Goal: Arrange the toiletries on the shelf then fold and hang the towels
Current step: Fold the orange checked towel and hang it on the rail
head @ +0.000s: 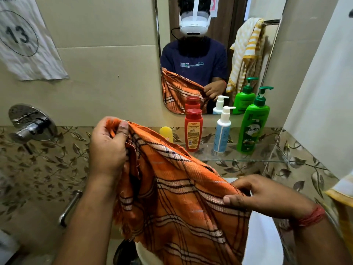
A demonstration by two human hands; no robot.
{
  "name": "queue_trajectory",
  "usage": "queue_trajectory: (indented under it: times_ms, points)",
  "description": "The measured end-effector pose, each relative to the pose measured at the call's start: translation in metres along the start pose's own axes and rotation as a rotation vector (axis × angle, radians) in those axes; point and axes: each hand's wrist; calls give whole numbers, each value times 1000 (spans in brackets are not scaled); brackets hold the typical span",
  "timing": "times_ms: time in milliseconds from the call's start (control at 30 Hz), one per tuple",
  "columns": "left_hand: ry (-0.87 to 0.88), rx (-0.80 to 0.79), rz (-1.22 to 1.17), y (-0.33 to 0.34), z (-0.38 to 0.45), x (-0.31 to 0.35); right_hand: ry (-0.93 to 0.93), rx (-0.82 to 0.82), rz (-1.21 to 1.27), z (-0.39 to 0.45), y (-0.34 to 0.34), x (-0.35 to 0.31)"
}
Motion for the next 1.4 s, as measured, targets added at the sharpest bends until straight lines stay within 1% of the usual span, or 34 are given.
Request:
queue_trajectory:
  times_ms: [67,133,167,233,300,400,533,700,767,833,900,967,1033,1133,1267,1400]
  points:
    - [-11,28,-45,-1,3,0,84,-72,-38,-1,-2,1]
    - [-36,89,-70,0,5,3,165,-152,-58,-1,-3,2]
    - [-51,127,-94,1,6,4,206,-164,-75,-1,-3,3]
    - [-64,186,-127,0,8,7,276,-119,-158,-3,-5,5]
    - [-57,224,-127,-1,10,7,306,-53,-222,-5,-8,7]
    - [-91,264,-95,-4,12,4,312,63,-219,-8,-15,5]
    - [-135,308,-76,-7,12,2,207,378,-267,-12,-26,3]
    - [-111,342,-91,-7,9,6,-20,815,-238,-23,-32,4]
    - [-120,333,-74,-9,10,6,-76,940,-169,-25,-33,2]
    - [-118,324,-40,-10,9,4,-117,1024,-54,-26,-32,1]
    - [-115,321,-20,-11,7,6,-153,1077,-6,-26,-31,2]
    - [-129,319,-26,-11,6,7,-190,1106,-36,-26,-31,4]
    - [-134,315,-16,-13,5,7,-232,1110,-82,-28,-30,5]
    - [-143,321,2,-15,4,6,-289,1095,-23,-32,-28,2]
    - [-152,309,28,-18,0,3,-329,1115,58,-35,-25,-2]
    - [-154,310,52,-20,-1,3,-329,1142,79,-37,-22,-1]
Point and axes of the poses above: each hand's wrist, its own z-axis towards the middle knuckle, its own y-axis out of the palm, x = y × z, and after that the axes turned 8 degrees about z, right-handed
